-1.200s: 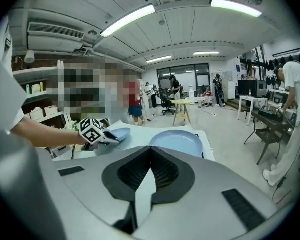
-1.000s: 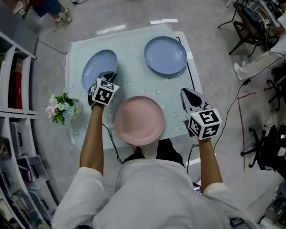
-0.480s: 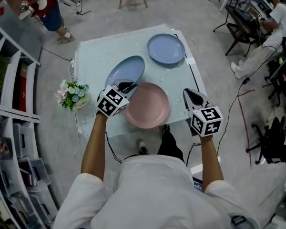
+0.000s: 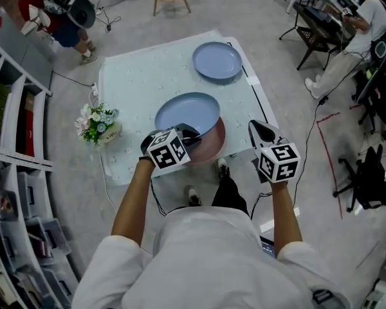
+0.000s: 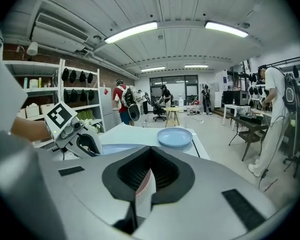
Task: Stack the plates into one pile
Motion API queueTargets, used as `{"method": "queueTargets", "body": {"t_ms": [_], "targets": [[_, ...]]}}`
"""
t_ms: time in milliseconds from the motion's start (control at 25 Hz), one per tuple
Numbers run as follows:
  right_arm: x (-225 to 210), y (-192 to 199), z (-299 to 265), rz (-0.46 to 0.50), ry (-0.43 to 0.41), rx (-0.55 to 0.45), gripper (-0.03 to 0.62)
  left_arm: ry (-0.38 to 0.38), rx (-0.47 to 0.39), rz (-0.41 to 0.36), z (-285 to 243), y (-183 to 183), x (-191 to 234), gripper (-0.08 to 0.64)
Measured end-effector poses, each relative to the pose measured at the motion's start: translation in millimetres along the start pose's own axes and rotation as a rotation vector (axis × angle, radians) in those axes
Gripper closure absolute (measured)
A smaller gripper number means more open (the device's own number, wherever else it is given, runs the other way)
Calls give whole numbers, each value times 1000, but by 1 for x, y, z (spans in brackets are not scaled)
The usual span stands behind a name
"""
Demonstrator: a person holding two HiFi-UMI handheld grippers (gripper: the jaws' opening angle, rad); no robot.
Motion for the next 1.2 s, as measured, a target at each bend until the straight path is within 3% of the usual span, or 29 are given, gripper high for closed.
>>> {"method": "queueTargets", "body": {"t_ms": [160, 480, 680, 880, 1200], "targets": [[4, 6, 4, -3, 6, 8, 580, 90, 58, -32, -16, 10, -22, 514], [5, 22, 3, 1, -29, 42, 578, 226, 149, 64, -56, 38, -45, 474], [1, 25, -1, -8, -30, 58, 578, 303, 78, 184, -61, 39, -51, 471], [-4, 25, -8, -11, -31, 65, 578, 258, 39, 214, -56, 38, -33, 465], [-17, 7, -34, 7, -43, 64, 578, -41, -172, 297, -21, 14, 23, 477]]}}
Point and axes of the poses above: the fingertips, and each gripper's own axes: z backward along the fingers, x to its left, y out of its underside, the point moved 5 cm from there along z, backward along the fingers
